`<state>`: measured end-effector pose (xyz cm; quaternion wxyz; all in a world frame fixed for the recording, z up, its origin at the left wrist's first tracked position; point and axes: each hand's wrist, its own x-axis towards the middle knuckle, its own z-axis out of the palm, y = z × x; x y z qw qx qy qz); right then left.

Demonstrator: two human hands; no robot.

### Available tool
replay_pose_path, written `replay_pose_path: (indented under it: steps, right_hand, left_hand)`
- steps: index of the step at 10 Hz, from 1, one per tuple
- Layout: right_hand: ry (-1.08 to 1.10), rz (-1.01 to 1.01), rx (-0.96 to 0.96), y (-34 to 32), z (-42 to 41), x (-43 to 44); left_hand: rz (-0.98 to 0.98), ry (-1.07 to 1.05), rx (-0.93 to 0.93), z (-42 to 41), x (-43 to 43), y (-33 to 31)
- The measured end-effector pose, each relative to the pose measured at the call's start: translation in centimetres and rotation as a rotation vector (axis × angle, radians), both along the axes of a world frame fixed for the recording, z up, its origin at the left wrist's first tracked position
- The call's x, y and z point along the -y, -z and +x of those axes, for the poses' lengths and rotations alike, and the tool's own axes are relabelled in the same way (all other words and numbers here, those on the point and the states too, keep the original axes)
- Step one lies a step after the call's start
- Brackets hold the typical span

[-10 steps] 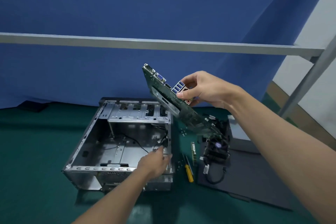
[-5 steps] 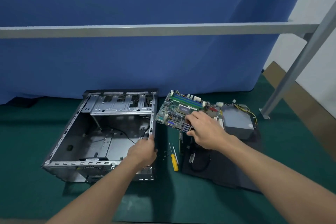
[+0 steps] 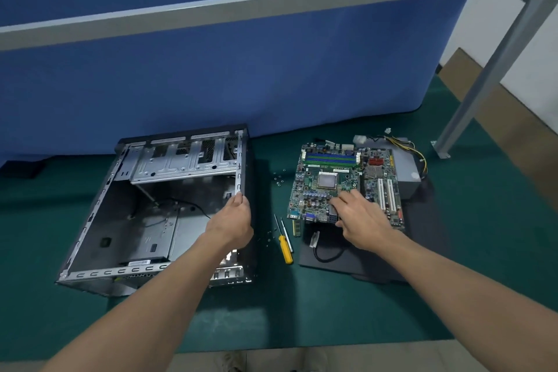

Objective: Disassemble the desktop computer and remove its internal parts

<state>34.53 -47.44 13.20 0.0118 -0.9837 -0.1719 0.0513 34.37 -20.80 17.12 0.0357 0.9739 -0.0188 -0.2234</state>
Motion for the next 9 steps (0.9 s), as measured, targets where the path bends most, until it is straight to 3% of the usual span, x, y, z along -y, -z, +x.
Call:
replay_pose_path:
  steps: [6,9]
  right_hand:
    - [0.331,-0.015,-0.142,1.0,1.1,0.9]
    - [0.327,-0.044,-0.153,0.0,1.0,0.1]
  left_hand:
    - [0.082,0.024,-0.007,0.7,0.0,-0.3]
    - [0.053,0.035,0.007,0.6,-0.1,-0.4]
